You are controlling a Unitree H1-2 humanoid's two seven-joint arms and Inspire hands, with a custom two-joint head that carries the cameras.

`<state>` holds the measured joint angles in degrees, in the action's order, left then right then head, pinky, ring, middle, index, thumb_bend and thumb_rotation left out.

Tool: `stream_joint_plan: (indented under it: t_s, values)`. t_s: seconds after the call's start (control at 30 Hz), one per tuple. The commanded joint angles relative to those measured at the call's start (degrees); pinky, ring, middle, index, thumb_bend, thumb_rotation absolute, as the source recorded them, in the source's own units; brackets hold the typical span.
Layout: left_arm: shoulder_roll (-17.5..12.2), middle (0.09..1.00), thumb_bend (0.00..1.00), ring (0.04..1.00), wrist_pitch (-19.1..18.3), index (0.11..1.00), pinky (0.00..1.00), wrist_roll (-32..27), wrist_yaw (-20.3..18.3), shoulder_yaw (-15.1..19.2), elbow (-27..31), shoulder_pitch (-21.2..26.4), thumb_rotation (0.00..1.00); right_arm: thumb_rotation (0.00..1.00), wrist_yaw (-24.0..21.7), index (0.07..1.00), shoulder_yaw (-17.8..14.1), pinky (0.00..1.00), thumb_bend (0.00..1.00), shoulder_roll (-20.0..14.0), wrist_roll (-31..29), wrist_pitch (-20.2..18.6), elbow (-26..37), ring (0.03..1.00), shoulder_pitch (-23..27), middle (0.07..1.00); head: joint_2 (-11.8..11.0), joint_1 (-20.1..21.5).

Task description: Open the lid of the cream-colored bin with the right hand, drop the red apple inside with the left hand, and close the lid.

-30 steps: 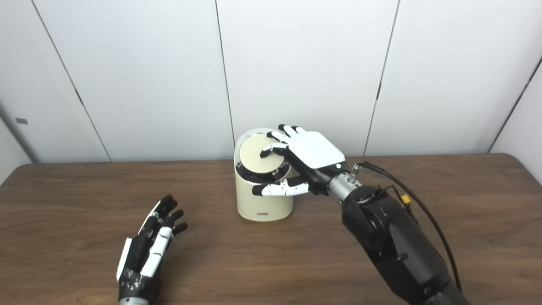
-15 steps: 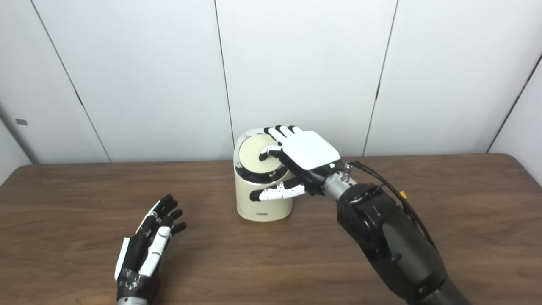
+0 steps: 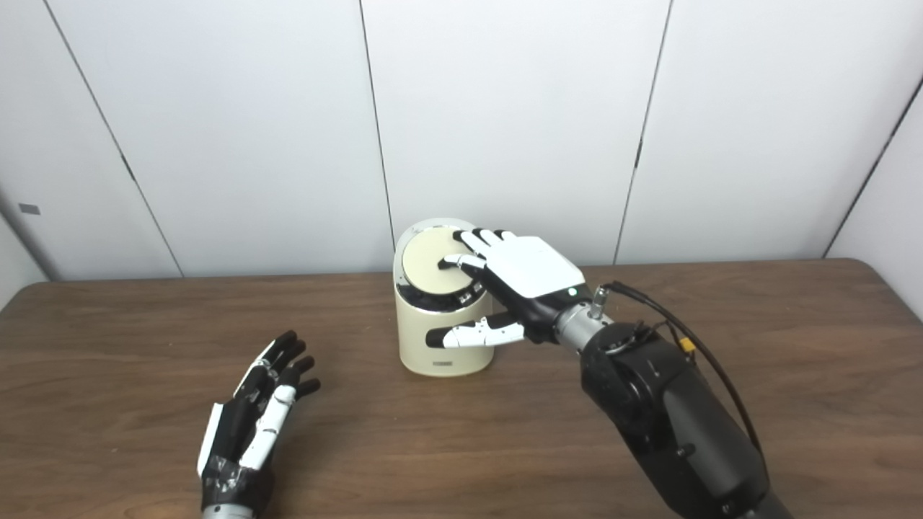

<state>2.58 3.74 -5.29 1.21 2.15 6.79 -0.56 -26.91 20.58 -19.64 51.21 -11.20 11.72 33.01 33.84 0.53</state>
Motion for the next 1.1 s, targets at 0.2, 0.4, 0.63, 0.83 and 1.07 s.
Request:
stream_joint_plan:
  t_s: [0.2,0.4,0.63,0.83,1.07]
  values:
    - [-0.08,0.884,0.52,0.852,0.69,0.906,0.77,0.27,-0.19,-0.5,4.07,1.02,0.53,0.93,0.76,0.912,-5.53,1.0,0.56,-1.13,-0.3,-1.52,7.09,1.0,-0.53,1.0,0.48,-0.38]
    - [-1.19,0.891,0.51,0.862,0.39,0.909,0.8,-0.68,-0.41,0.41,4.91,0.98,0.53,0.92,1.67,0.936,-9.42,0.99,0.55,-0.52,-3.2,-2.62,8.35,1.0,-5.48,1.0,0.66,-0.31]
    - [-4.76,0.904,0.51,0.878,-1.48,0.929,0.83,-0.27,-0.49,2.42,6.48,0.4,0.55,0.93,3.36,0.931,-16.3,0.93,0.52,1.7,-13.28,-5.16,8.03,1.0,-14.21,0.979,0.97,-0.61]
    - [-8.62,0.923,0.49,0.904,-2.24,0.958,0.91,-1.29,-1.78,4.58,7.01,-1.05,0.59,0.98,13.27,0.891,-23.17,0.86,0.49,7.24,-24.58,0.22,3.43,0.921,-20.75,0.925,1.61,-0.28]
    - [-9.78,0.933,0.44,0.916,-2.0,0.955,0.91,-0.28,-1.8,5.55,7.76,-4.66,0.66,1.0,17.16,0.951,-29.72,0.91,0.51,12.38,-43.74,6.94,-2.95,0.969,-25.73,0.977,1.94,0.42]
